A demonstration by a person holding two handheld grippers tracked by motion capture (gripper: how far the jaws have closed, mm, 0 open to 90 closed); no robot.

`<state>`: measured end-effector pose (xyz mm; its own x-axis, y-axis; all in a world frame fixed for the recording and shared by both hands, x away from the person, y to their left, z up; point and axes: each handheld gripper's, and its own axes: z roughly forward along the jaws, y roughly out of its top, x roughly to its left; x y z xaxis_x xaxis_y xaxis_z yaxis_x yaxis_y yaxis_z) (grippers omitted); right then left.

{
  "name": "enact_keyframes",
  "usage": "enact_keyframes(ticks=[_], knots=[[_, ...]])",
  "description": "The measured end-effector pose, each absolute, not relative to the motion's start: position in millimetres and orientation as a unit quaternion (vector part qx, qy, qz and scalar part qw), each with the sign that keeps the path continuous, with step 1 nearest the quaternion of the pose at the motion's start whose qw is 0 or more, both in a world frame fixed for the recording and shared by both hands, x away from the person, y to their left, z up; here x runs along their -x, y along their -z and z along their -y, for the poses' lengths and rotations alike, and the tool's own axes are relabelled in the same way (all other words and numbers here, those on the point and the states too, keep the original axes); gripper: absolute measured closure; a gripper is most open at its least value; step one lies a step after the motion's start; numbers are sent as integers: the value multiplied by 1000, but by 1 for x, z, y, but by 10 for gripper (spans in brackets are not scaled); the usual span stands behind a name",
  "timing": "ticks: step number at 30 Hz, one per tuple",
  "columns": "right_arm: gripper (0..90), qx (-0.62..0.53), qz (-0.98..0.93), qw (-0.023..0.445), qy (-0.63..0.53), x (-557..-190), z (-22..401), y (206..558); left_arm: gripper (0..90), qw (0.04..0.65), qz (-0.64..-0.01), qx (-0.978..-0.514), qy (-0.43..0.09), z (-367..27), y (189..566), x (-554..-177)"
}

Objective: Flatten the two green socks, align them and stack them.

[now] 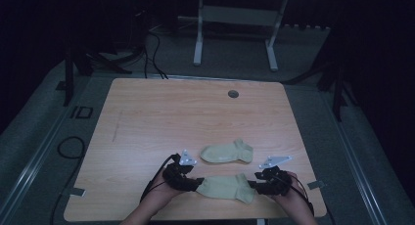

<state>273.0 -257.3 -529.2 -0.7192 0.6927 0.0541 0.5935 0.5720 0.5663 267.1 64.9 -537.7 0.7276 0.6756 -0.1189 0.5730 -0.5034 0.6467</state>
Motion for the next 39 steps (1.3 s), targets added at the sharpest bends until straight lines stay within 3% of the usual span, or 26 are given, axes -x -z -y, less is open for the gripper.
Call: enact_keyframes(ticks=[4,9,14,15,16,17,21,30,39], knots=[[599,-364,-882,89,-287,-265,262,537,414,340,-369,-863,-66,-67,546,-262],[633,-356,-889,90,-274,-261,257,543,518,337,-373,-862,-60,-66,552,-255],[681,-348,-895,95,-261,-260,250,545,639,334,-365,-867,-60,-63,557,-254],[739,-346,-898,101,-253,-259,249,544,695,332,-363,-868,-64,-62,557,-253],[739,-346,-898,101,-253,-259,249,544,695,331,-361,-869,-67,-62,558,-253],[789,-342,-899,107,-253,-258,248,545,765,332,-358,-870,-69,-61,558,-252],[829,-329,-904,131,-239,-255,240,544,867,335,-355,-870,-66,-60,559,-250],[838,-351,-892,112,-262,-258,247,542,880,356,-357,-861,-60,-61,556,-255],[838,-357,-879,121,-293,-264,257,505,880,379,-359,-851,-64,-60,535,-260]])
